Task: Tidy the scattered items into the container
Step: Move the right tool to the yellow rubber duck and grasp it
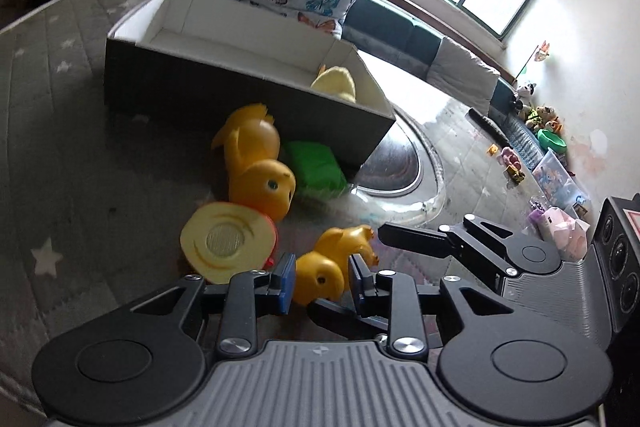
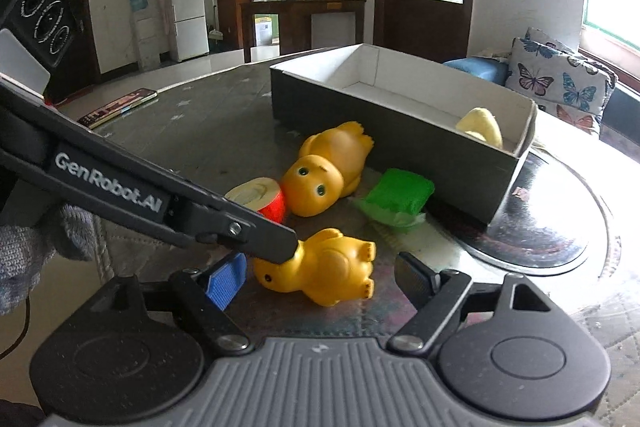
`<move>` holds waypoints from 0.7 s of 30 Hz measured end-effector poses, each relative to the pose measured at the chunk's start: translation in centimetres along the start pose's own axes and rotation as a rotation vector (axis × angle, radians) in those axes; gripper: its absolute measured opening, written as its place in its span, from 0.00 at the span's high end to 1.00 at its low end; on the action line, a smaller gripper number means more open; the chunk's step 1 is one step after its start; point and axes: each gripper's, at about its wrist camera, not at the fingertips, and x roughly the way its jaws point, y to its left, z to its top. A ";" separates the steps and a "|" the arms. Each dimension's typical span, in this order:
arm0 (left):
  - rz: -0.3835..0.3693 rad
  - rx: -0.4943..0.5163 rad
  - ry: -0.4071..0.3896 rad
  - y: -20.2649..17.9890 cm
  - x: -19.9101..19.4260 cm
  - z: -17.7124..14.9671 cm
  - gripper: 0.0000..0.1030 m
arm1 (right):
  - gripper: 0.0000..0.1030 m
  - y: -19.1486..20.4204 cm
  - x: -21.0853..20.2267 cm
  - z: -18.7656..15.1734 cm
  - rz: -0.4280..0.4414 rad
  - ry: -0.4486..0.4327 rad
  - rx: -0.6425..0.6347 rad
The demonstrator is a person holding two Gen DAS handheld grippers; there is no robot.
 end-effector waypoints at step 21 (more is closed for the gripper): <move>-0.017 -0.014 0.068 0.0 2.5 0.0 0.62 | 0.31 0.5 1.2 -0.7 -0.037 0.018 -0.027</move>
